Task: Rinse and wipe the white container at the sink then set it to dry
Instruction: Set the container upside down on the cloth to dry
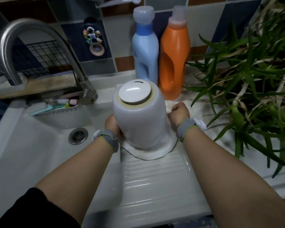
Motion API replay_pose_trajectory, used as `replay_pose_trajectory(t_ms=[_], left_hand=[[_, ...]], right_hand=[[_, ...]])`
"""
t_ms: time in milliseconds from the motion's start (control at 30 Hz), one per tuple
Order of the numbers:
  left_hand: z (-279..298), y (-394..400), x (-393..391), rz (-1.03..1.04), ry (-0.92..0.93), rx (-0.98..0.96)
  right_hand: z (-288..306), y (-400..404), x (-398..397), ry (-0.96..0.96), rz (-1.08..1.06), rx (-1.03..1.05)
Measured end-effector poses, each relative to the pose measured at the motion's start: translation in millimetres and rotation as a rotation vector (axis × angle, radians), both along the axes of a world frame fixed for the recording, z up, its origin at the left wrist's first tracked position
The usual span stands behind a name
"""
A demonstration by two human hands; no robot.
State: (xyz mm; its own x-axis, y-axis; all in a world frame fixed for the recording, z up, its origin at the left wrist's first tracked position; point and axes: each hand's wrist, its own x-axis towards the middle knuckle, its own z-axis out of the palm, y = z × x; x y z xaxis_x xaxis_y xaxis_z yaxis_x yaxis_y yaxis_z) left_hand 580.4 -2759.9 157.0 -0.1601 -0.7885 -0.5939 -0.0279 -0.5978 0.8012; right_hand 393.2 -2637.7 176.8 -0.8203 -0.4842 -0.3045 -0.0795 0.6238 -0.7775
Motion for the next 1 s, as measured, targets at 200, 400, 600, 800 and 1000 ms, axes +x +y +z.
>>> replay_pose_trajectory(t_ms=[200, 400, 600, 800, 1000], left_hand=[[12.7, 6.5, 7.7, 0.026, 0.003, -0.120], [29.0, 20.2, 9.4, 0.099, 0.066, -0.055], [51.9, 27.2, -7.1, 0.075, 0.063, -0.115], [40.3, 38.6, -2.1, 0.089, 0.010, -0.115], [37.9, 34.2, 5.5, 0.040, 0.039, -0.108]], right_hand=[[18.3, 25.0, 22.6, -0.068, -0.126, -0.352], [22.6, 31.0, 59.1, -0.391, 0.101, -0.562], [38.3, 14.6, 43.0, -0.424, -0.030, -0.566], [25.8, 15.6, 47.4, -0.434, -0.027, -0.594], [27.3, 17.1, 50.0, -0.419, -0.027, -0.584]])
